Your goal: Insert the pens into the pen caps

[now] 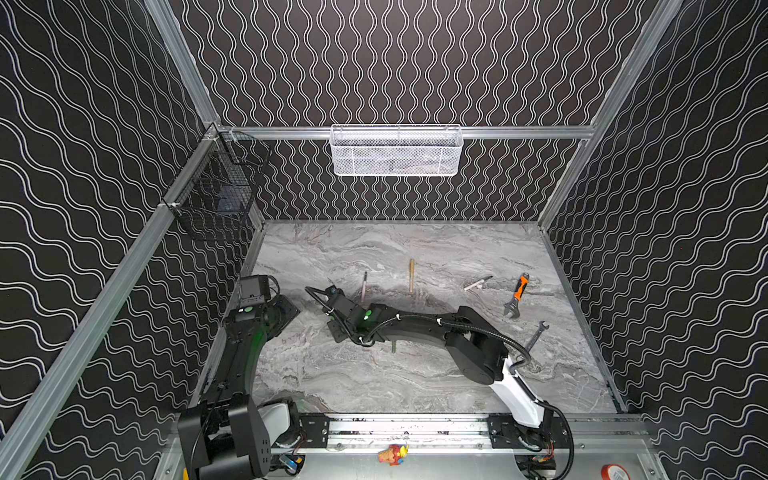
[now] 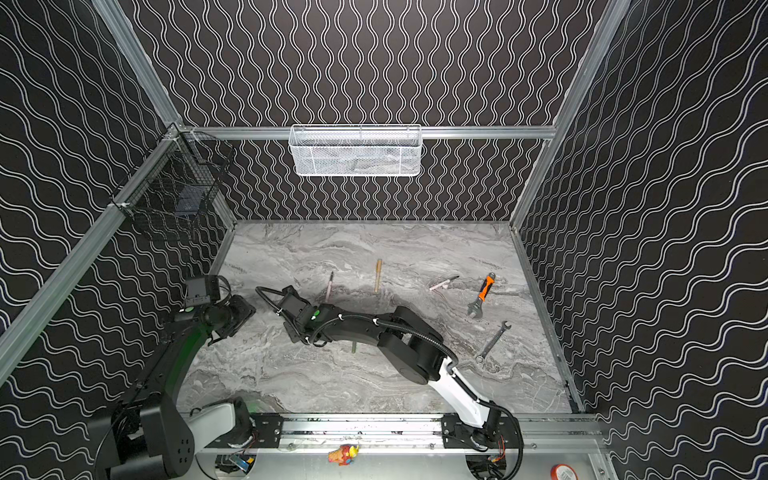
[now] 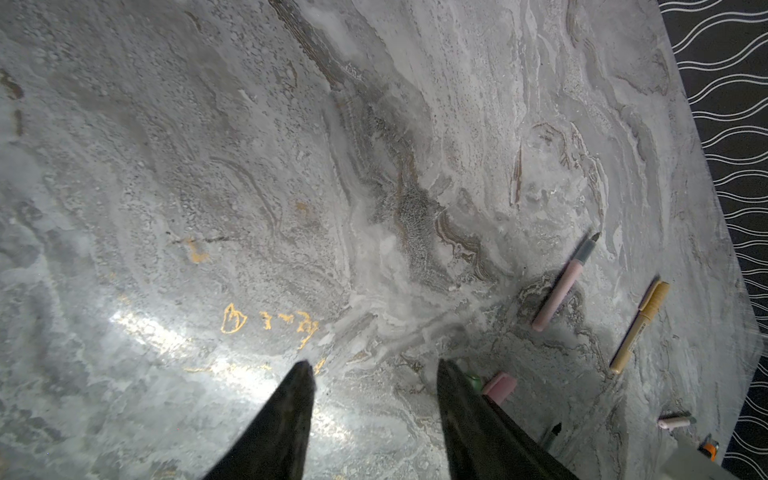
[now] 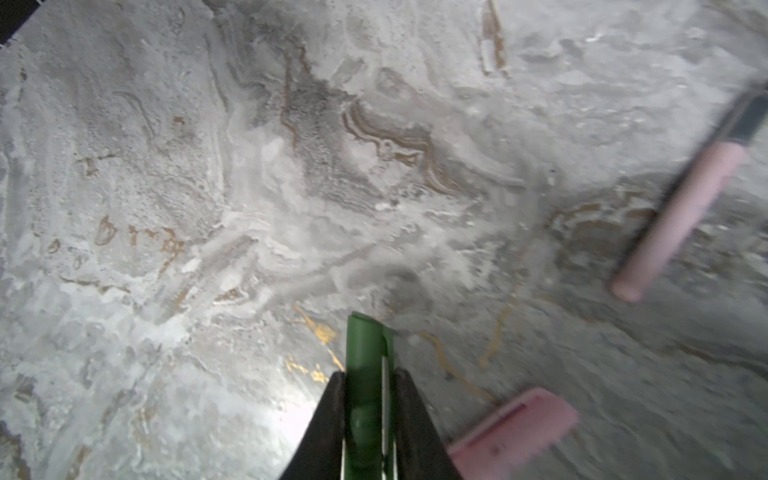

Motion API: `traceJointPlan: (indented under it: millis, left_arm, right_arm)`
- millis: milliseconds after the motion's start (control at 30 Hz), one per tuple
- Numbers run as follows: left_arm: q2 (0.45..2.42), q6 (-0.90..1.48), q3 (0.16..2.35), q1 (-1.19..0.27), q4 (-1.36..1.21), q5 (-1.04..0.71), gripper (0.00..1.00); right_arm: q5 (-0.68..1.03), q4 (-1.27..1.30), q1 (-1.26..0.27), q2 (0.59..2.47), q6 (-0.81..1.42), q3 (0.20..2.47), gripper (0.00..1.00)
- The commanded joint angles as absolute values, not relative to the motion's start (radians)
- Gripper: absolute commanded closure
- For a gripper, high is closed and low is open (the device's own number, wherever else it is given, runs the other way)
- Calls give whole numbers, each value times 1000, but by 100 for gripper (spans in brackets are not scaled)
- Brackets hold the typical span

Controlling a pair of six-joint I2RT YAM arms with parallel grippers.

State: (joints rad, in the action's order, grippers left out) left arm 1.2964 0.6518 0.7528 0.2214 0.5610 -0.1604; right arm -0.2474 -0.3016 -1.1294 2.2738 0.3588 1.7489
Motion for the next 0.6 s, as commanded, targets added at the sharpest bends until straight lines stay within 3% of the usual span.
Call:
traceJointPlan:
  millis: [0,300,567]
  left_arm:
    - [1302,635,755,222,520,-174,48]
    - [1292,630,749,205,494,-193,47]
    - [1282,622,759,118,500,-166,47]
  right_arm:
    - [-280,-255,-1116,2233,369,1717,77]
    - [-306,-235,-1038,2087,418,1532,77]
    - [-306,-188,-909,1855,472,1212,77]
